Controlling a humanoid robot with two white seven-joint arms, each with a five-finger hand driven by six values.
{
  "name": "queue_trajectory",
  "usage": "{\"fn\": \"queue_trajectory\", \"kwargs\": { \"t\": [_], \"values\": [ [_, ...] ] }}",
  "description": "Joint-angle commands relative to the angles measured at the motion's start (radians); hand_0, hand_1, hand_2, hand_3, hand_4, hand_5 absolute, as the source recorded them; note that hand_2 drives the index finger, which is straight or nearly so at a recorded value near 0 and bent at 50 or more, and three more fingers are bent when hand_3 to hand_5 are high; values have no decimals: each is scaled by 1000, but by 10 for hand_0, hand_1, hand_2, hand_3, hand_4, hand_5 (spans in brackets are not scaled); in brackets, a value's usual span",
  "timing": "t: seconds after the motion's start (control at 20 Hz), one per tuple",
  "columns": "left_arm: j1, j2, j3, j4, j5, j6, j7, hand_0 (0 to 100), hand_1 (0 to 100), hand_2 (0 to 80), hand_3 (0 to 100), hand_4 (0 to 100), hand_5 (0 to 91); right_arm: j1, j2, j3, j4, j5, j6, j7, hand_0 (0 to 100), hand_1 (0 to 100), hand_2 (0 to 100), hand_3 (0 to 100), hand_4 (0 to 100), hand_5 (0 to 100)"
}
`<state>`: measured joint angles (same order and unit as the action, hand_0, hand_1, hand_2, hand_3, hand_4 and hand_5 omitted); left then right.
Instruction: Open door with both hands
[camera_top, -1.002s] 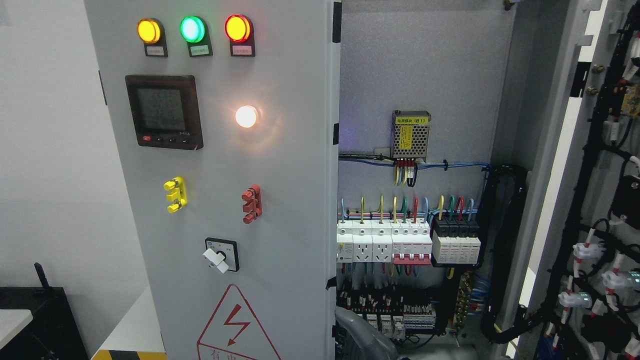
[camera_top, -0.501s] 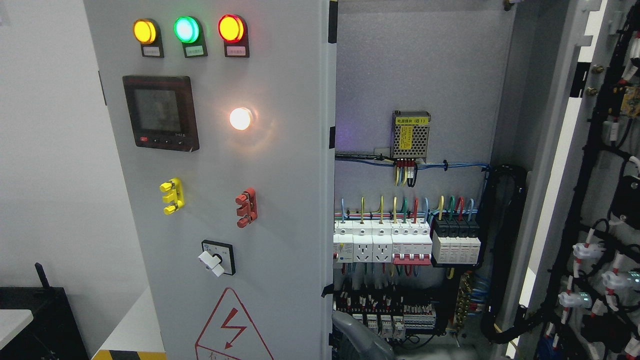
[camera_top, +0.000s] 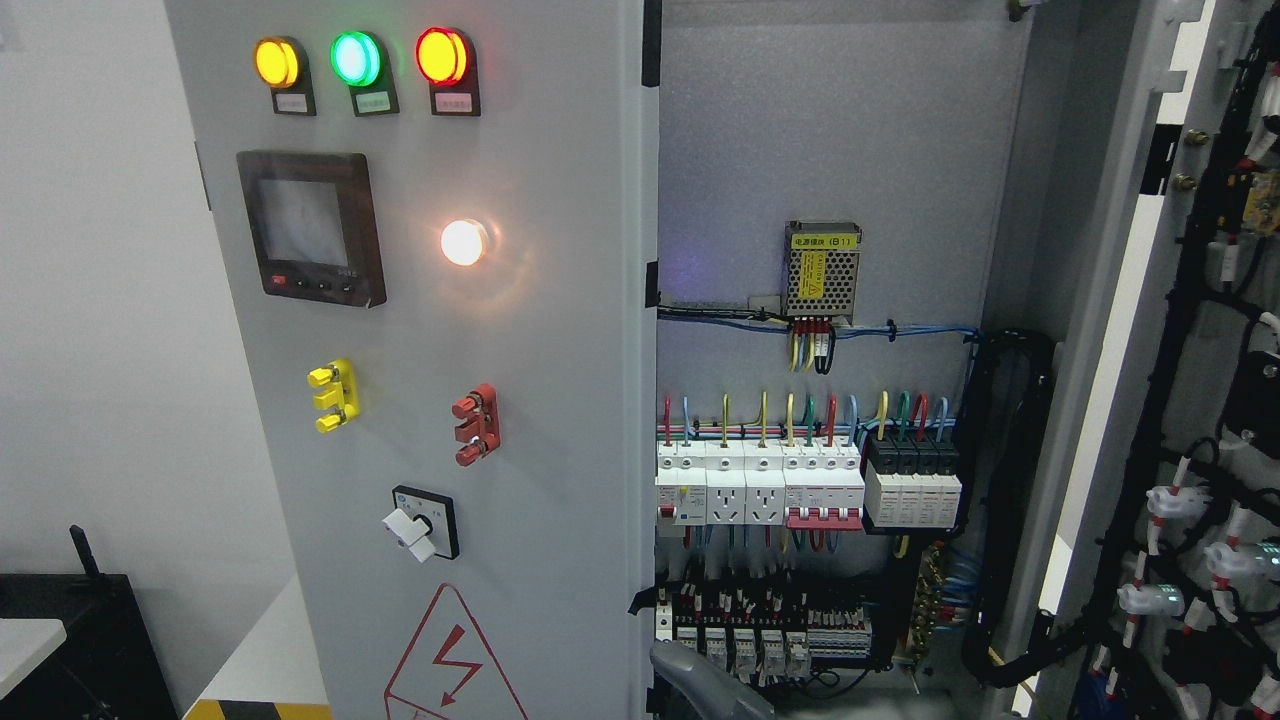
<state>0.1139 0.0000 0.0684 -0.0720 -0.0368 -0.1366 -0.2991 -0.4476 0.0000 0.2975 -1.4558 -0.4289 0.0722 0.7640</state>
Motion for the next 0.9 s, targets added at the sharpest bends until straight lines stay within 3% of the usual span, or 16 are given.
{"fn": "queue_trajectory", "kwargs": {
  "t": [0.0,0.75,0.85],
  "values": [
    [0,-34,1,0,0,0,0,0,0,0,0,0,0,6,23,41,-26,-53,3,5,386,0,0,0,0,0],
    [1,-34,-1,0,0,0,0,0,0,0,0,0,0,15,23,81,-58,-60,5,26,386,0,0,0,0,0],
    [0,-34,1,0,0,0,0,0,0,0,0,0,0,15,25,91,-61,-60,5,44,386,0,0,0,0,0]
  ]
}}
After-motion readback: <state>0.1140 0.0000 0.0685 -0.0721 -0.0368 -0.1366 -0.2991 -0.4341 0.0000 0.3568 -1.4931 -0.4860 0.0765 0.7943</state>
